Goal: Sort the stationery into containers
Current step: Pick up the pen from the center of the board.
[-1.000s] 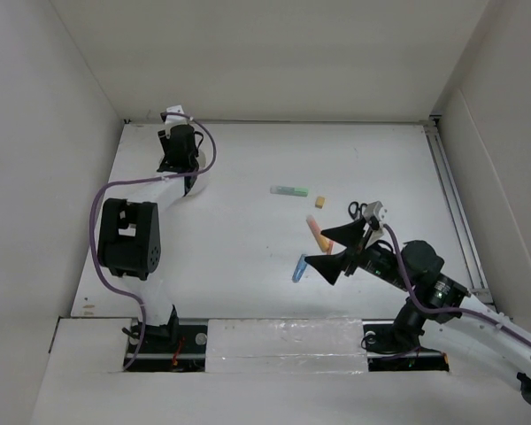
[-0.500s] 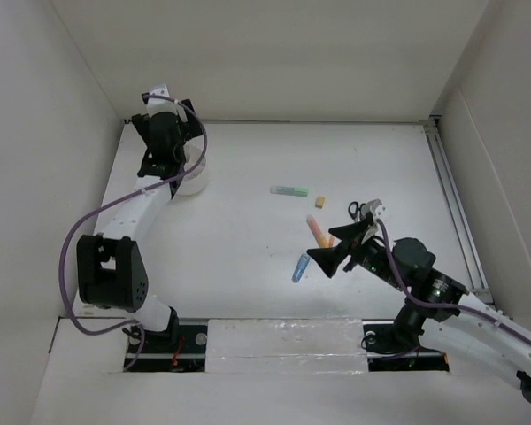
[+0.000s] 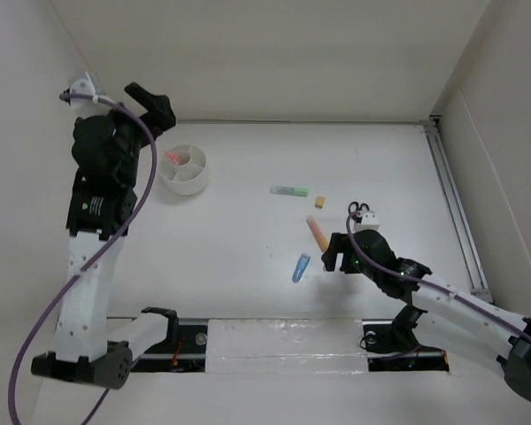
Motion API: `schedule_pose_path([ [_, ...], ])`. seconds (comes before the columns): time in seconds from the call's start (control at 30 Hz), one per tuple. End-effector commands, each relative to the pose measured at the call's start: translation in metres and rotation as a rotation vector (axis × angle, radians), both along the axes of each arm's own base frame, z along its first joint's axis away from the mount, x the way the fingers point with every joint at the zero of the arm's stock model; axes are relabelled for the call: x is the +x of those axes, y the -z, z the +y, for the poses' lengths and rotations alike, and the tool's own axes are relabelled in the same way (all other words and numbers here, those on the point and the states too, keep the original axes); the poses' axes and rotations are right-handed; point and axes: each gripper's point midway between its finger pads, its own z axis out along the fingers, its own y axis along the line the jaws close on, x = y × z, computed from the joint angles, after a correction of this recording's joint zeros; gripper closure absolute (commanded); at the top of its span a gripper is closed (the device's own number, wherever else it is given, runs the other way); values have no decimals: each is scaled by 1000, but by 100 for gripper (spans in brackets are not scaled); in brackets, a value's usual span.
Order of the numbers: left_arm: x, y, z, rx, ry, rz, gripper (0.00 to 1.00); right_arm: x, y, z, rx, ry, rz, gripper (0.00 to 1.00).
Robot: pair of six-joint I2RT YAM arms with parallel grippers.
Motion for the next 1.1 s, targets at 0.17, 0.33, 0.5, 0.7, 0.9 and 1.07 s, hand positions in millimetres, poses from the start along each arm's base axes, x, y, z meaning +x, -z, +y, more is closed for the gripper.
schedule_pose_path([
  [0.17,-63,104,-1,-11,50,199,1,19,20,-5,-13,135,42,16],
  [0.33,-88,126,3,-26,50,151,1,26,34,-11,-58,206,89,11],
  [0.5,-97,144,12,-21,7,167,1,28,43,-14,-91,226,109,11],
  [0.7,-96,151,-3,-24,89,189,1,40,42,-10,-118,231,108,13],
  [0.9,-95,149,-3,-25,89,180,1,45,49,-9,-144,240,134,19],
  [1.07,-95,149,-3,-25,89,180,1,45,49,-14,-167,265,145,25],
])
